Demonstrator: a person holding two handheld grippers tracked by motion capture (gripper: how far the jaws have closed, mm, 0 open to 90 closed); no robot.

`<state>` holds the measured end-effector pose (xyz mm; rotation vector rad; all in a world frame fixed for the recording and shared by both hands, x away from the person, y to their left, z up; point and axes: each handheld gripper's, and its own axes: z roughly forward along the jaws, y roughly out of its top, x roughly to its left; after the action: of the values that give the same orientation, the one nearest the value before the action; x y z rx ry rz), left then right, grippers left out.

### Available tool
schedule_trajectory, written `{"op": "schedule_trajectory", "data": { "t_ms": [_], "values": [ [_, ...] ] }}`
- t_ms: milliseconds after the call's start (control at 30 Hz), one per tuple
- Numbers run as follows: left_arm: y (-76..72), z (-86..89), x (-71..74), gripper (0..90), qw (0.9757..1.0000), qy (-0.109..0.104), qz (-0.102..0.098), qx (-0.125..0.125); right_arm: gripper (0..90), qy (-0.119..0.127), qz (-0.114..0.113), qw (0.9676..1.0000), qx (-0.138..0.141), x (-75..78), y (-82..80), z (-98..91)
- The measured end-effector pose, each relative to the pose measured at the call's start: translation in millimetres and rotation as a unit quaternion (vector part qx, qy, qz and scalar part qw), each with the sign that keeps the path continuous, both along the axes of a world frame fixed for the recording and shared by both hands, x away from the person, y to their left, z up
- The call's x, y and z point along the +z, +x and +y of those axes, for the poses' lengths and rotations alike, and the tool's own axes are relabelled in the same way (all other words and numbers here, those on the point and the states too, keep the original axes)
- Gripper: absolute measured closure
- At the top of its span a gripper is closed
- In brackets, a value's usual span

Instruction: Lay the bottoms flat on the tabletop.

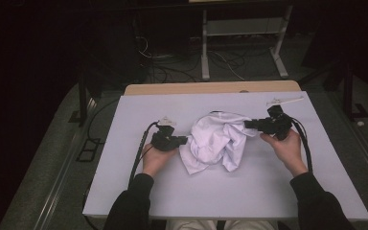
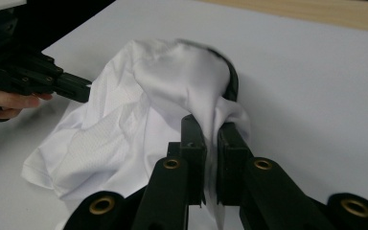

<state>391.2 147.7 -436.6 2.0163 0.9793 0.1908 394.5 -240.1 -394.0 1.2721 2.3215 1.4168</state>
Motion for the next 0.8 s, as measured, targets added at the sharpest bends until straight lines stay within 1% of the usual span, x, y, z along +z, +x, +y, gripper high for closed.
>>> {"op": "schedule_trajectory", "data": {
  "t_ms": [33,67,100,133,167,200,233,267,300,333,367,400,433,467,500,533,567,600,633,667,700,733,767,800],
  "values": [
    [0.0,0.0,0.0,87.8,1.0,0.0,0.0,0.0,83.4,0.0,0.0,1.0,0.0,0.0,0.0,0.0],
    [-0.1,7.6,6.1,87.9,0.9998,-0.012,-0.011,0.014,83.4,0.0,-0.004,0.9999,-0.015,5.1,-1.2,-6.8],
    [-0.1,7.6,6.1,87.9,0.9998,-0.012,-0.011,0.014,83.4,0.0,-0.004,0.9999,-0.015,5.1,-1.2,-6.8],
    [-1.3,14.3,12.4,87.9,0.9989,-0.028,-0.024,0.03,83.4,0.007,-0.009,0.9996,-0.026,10.7,-2.7,-15.2],
    [-1.3,14.3,12.4,87.9,0.9989,-0.028,-0.024,0.03,83.4,0.007,-0.009,0.9996,-0.026,10.7,-2.7,-15.2],
    [-2.6,20.4,18.1,87.9,0.9976,-0.041,-0.037,0.042,83.4,0.009,-0.019,0.9991,-0.036,17.0,-5.5,-22.9],
    [-2.6,20.4,18.1,87.9,0.9976,-0.041,-0.037,0.042,83.4,0.009,-0.019,0.9991,-0.036,17.0,-5.5,-22.9],
    [-4.4,28.0,24.1,87.9,0.9956,-0.059,-0.048,0.055,83.4,0.014,-0.025,0.9988,-0.041,22.2,-8.2,-29.0],
    [-4.4,28.0,24.1,87.9,0.9956,-0.059,-0.048,0.055,83.4,0.014,-0.025,0.9988,-0.041,22.2,-8.2,-29.0],
    [-5.4,35.1,27.4,87.9,0.9941,-0.074,-0.049,0.063,83.4,0.015,-0.029,0.9984,-0.046,26.3,-10.9,-33.4],
    [-5.4,35.1,27.4,87.9,0.9941,-0.074,-0.049,0.063,83.4,0.015,-0.029,0.9984,-0.046,26.3,-10.9,-33.4],
    [-7.6,41.4,28.2,87.9,0.9926,-0.085,-0.049,0.072,83.4,0.017,-0.029,0.9983,-0.047,29.5,-14.9,-38.3],
    [-7.6,41.4,28.2,87.9,0.9926,-0.085,-0.049,0.072,83.4,0.017,-0.029,0.9983,-0.047,29.5,-14.9,-38.3],
    [-9.0,44.4,28.0,87.9,0.9923,-0.089,-0.045,0.073,83.4,0.017,-0.029,0.9983,-0.047,29.7,-16.5,-39.5],
    [-12.8,49.1,26.9,87.8,0.9917,-0.096,-0.04,0.075,83.4,0.016,-0.022,0.9985,-0.046,28.2,-21.1,-41.7],
    [-15.2,50.9,26.7,87.8,0.9917,-0.1,-0.036,0.073,83.4,0.013,-0.018,0.9987,-0.045,26.6,-23.3,-42.7],
    [-15.2,50.9,26.7,87.8,0.9917,-0.1,-0.036,0.073,83.4,0.013,-0.018,0.9987,-0.045,26.6,-23.3,-42.7],
    [-21.2,53.9,26.9,87.8,0.9914,-0.107,-0.03,0.07,83.4,0.018,-0.005,0.9988,-0.046,21.0,-28.2,-44.4],
    [-24.8,54.9,27.3,87.7,0.9913,-0.109,-0.029,0.068,83.4,0.02,0.001,0.9988,-0.045,17.7,-30.8,-45.3],
    [-24.8,54.9,27.3,87.7,0.9913,-0.109,-0.029,0.068,83.4,0.02,0.001,0.9988,-0.045,17.7,-30.8,-45.3],
    [-28.7,55.6,28.0,87.7,0.9914,-0.108,-0.03,0.067,83.4,0.022,0.017,0.9987,-0.044,11.1,-36.5,-46.0],
    [-34.6,56.9,29.3,87.7,0.9923,-0.103,-0.031,0.062,83.4,0.025,0.024,0.9985,-0.042,7.8,-39.5,-46.2],
    [-34.6,56.9,29.3,87.6,0.9923,-0.103,-0.031,0.062,83.4,0.025,0.024,0.9985,-0.042,7.8,-39.5,-46.2],
    [-36.5,57.7,29.8,87.6,0.9922,-0.104,-0.031,0.061,83.4,0.026,0.031,0.9984,-0.04,4.9,-42.2,-45.9]
  ]
}}
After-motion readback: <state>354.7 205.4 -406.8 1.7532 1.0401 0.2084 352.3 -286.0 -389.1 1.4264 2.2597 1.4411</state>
